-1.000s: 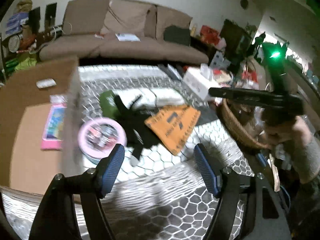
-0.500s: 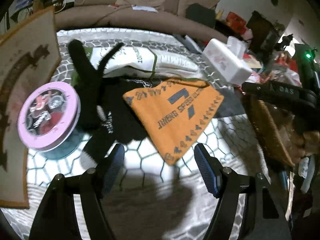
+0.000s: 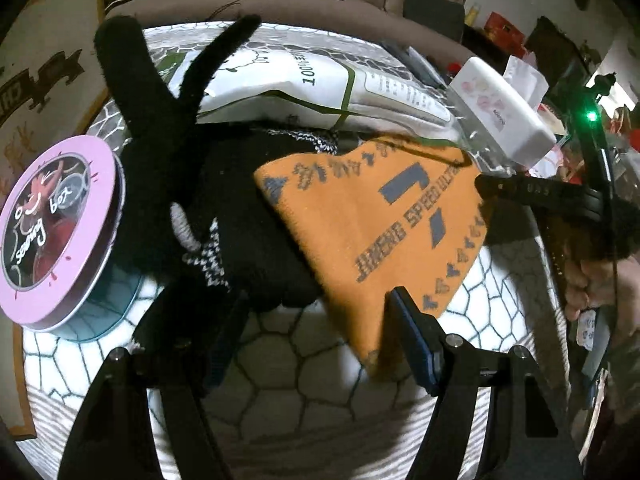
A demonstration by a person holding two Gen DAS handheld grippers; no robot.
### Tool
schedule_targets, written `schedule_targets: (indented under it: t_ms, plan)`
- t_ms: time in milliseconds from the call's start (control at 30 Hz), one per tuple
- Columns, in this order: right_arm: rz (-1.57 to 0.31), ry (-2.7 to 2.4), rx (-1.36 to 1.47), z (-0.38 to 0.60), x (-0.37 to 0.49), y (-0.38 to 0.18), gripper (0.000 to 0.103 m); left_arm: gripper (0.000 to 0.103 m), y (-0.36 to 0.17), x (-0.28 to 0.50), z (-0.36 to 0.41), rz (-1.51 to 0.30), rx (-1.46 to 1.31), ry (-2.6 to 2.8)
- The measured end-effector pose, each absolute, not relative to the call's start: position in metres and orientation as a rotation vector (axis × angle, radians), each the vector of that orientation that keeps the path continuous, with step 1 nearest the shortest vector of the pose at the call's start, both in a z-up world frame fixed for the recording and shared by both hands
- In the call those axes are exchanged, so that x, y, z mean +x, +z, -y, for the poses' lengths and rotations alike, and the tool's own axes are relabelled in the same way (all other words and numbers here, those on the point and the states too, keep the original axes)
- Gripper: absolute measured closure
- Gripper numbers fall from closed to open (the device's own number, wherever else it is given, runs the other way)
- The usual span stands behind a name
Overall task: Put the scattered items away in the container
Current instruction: 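Grasp the orange printed cloth with the left tool and lift it, then carry the orange cloth into the cardboard box and open the left tool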
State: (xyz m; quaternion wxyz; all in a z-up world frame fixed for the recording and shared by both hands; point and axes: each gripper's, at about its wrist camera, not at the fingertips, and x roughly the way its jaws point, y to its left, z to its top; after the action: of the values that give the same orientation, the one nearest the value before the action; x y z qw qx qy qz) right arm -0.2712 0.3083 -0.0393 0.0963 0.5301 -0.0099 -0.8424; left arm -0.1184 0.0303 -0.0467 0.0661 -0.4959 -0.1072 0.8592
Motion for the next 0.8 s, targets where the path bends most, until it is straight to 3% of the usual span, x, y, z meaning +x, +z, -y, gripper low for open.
schedule_targets:
  t_ms: [33, 67, 433, 800]
  plan:
    - [0.014, -2.497, 1.561, -0.306, -0.271, -0.039, 0.092, 0.070, -0.045, -0.118, -0.030, 0.331, -1.487, 2.591]
    - [0.007, -2.501, 1.547, -0.304, -0.269, -0.037, 0.093, 0.091, -0.044, -0.118, -0.031, 0.346, -1.487, 2.565]
    - [-0.050, -2.519, 1.380, -0.280, -0.229, 0.047, 0.096, 0.093, 0.019, -0.093, -0.020, 0.344, -1.407, 2.570]
    - [-0.226, -2.547, 1.192, -0.227, -0.139, 0.186, 0.097, 0.093, 0.124, -0.017, 0.022, 0.321, -1.242, 2.635]
